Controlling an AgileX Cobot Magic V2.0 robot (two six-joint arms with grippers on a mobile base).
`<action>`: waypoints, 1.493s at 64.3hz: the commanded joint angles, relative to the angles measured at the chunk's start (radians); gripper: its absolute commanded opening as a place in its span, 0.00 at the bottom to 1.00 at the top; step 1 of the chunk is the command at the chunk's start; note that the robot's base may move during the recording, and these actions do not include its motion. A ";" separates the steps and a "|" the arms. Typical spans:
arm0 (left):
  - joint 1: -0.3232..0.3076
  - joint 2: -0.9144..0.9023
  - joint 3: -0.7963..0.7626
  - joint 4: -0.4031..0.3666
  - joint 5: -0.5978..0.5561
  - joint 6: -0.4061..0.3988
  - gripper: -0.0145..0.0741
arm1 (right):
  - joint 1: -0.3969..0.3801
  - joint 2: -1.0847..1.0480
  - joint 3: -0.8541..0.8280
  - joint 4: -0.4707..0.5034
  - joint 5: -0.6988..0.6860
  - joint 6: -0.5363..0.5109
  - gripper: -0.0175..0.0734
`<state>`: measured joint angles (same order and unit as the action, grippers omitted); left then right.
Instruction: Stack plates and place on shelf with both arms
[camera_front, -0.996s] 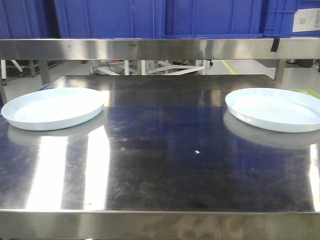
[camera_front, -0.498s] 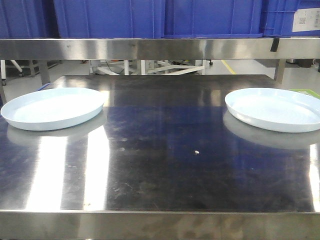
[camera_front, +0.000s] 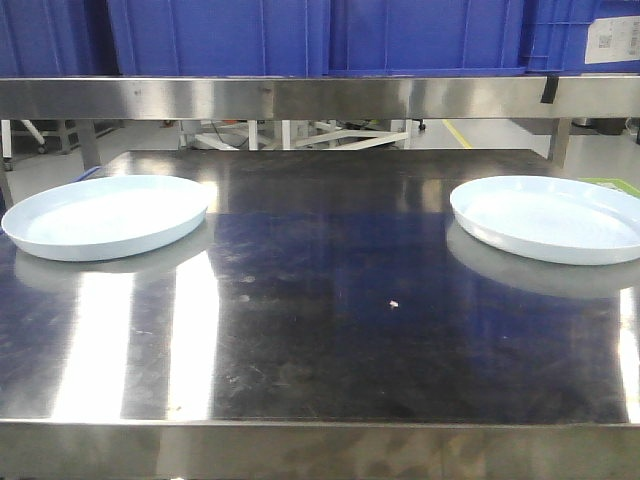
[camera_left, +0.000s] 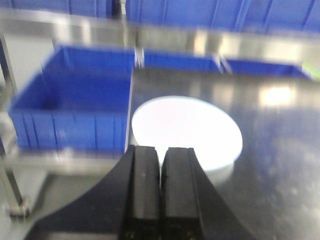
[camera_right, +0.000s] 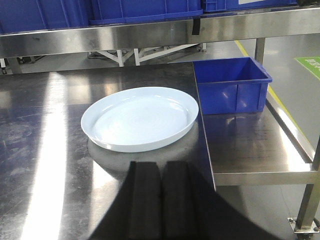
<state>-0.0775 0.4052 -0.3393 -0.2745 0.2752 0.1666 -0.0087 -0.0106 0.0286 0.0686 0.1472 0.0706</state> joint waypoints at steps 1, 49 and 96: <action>-0.005 0.087 -0.072 -0.026 -0.036 -0.006 0.26 | -0.004 -0.019 0.001 -0.009 -0.085 -0.003 0.25; 0.045 1.092 -0.775 -0.024 0.460 -0.006 0.26 | -0.004 -0.019 0.001 -0.009 -0.085 -0.003 0.25; 0.096 1.483 -1.224 0.019 0.576 -0.006 0.60 | -0.004 -0.019 0.001 -0.009 -0.085 -0.003 0.25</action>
<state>0.0158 1.9080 -1.5056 -0.2436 0.8554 0.1666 -0.0087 -0.0106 0.0286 0.0686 0.1472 0.0706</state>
